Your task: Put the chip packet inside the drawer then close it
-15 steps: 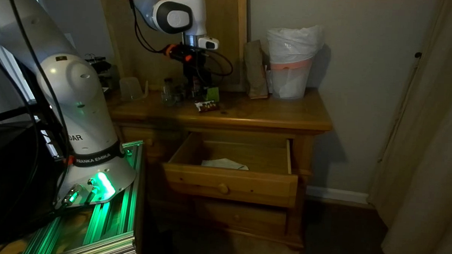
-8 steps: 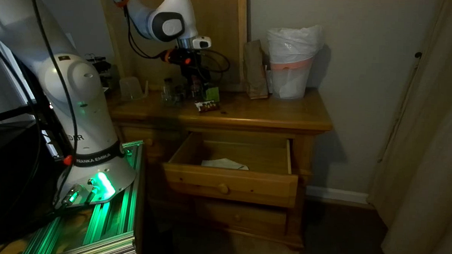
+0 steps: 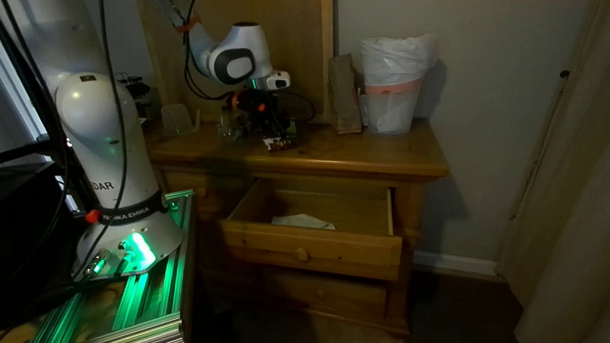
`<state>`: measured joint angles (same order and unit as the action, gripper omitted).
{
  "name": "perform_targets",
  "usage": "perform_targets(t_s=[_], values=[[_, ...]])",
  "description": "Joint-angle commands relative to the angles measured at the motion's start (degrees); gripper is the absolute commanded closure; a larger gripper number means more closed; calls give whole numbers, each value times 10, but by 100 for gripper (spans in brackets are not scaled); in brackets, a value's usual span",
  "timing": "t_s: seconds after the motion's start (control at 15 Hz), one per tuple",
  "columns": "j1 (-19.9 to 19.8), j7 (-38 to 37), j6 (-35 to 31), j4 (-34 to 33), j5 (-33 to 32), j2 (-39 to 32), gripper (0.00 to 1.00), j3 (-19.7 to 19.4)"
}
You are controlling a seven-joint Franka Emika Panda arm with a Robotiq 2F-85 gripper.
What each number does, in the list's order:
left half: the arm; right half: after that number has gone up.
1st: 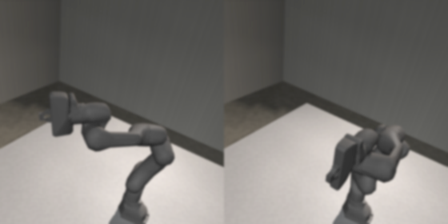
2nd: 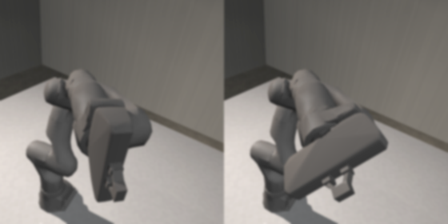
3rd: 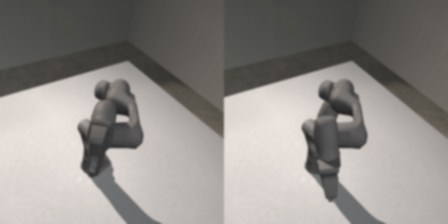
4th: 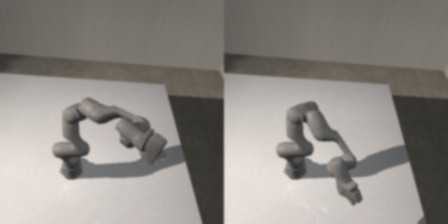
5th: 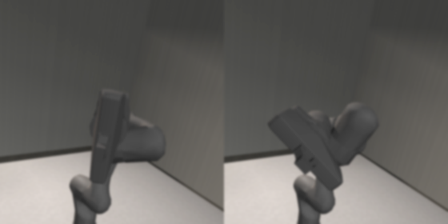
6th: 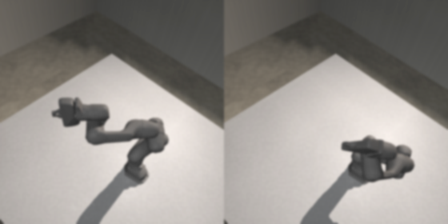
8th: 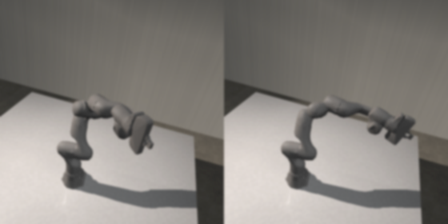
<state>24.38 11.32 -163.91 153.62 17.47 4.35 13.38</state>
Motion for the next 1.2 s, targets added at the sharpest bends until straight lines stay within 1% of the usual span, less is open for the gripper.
perform_targets(t_s=[0.0, 0.07, 0.13, 0.2, 0.4, 0.47, 0.8, 0.87, 0.93, 1.13], values=[[-5, 47, -42, -34, 47, -73, 0, 13], [5, 57, -46, -41, 56, -86, 0, 3], [3, 68, -49, -48, 67, -98, 25, 8], [0, 74, -50, -54, 68, -108, 26, 10], [-4, 84, -45, -65, 71, -120, 49, 12], [-5, 83, -42, -67, 67, -120, 55, 11], [-4, 62, -16, -59, 50, -75, 88, 2], [-39, 44, -5, -53, 29, -60, 95, 32], [-42, 43, 7, -51, 31, -47, 99, 34], [-51, 39, 70, -39, 38, 8, 100, 34]])
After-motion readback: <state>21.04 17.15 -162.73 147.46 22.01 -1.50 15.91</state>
